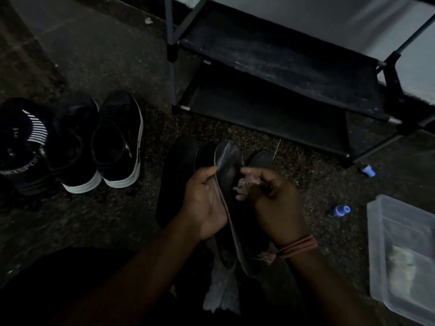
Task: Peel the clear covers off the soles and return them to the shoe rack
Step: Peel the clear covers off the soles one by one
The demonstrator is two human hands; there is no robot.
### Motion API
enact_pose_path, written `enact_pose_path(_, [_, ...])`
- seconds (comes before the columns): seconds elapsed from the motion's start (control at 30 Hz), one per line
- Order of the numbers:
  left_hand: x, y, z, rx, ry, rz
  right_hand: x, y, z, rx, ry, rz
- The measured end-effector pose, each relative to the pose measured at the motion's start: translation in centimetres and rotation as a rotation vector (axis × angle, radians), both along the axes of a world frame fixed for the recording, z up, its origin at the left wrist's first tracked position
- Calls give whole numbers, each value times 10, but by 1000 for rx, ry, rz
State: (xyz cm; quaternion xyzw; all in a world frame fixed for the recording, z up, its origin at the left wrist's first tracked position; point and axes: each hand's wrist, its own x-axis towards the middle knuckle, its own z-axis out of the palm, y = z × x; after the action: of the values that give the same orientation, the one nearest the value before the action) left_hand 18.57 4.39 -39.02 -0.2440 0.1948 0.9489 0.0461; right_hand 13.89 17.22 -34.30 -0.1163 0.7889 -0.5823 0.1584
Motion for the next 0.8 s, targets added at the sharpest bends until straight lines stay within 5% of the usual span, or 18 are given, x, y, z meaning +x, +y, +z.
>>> enact_pose_path(0.2, [-1,-7,8,18,10,-40,1,-2,3,9,-74,84])
enact_pose_path(0.4, [-1,1,0,-44,-88,-132,8,0,-6,370,302,341])
enact_pose_path(0.6, [0,15,3,-190,-117,-243,-2,8,-12,383,601,87])
enact_pose_path(0.7, [4,24,8,-255,-114,-306,-7,14,-8,410,600,-24])
enact_pose_path(0.8, [2,17,3,-325,-161,-252,13,-1,-6,359,442,127])
